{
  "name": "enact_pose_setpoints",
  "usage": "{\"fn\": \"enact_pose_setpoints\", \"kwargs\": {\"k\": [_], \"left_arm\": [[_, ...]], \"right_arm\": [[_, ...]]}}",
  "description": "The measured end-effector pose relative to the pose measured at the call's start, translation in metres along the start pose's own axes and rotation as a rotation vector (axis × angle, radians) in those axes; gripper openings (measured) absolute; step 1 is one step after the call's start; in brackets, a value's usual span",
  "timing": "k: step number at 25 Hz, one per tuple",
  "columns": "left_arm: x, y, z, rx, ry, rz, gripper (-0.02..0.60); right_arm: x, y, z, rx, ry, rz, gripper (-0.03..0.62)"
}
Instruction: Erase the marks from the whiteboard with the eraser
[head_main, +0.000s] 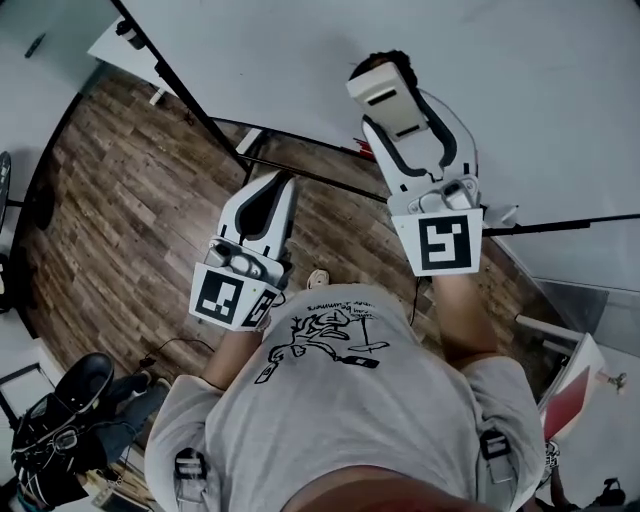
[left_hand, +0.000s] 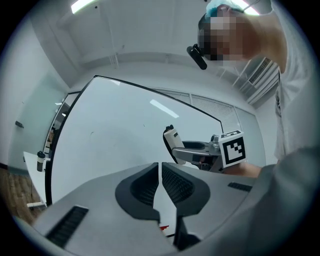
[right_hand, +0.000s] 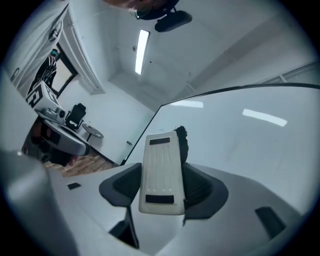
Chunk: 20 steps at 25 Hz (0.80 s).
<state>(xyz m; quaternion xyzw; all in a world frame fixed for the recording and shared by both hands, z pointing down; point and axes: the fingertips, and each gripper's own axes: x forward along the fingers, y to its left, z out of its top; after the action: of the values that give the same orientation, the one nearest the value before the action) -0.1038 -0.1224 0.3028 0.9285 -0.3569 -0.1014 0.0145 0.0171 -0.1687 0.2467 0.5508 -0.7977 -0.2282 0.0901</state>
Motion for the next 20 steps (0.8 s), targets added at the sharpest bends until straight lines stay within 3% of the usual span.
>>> {"fn": "enact_pose_setpoints", "kwargs": {"k": [3,9,20], "left_arm": [[0.007,-0.012,0.000,-0.003,0.007,-0.030,0.035],[0.023,-0.042,-0.003,-0.019,0.016,-0.093,0.035],[0.047,-0.093,-0.018,-0.009,0.052,-0.185,0.035]], "right_arm": [[-0.026,-0.005,-0.001,0.111,-0.021,-0.017,0.264],[-0.076,-0.013,-0.011,0.223,-0.031,-0.045,0.264],[-0.159,-0.019,-0.046,0.290,-0.028,-0.091,0.264]]}}
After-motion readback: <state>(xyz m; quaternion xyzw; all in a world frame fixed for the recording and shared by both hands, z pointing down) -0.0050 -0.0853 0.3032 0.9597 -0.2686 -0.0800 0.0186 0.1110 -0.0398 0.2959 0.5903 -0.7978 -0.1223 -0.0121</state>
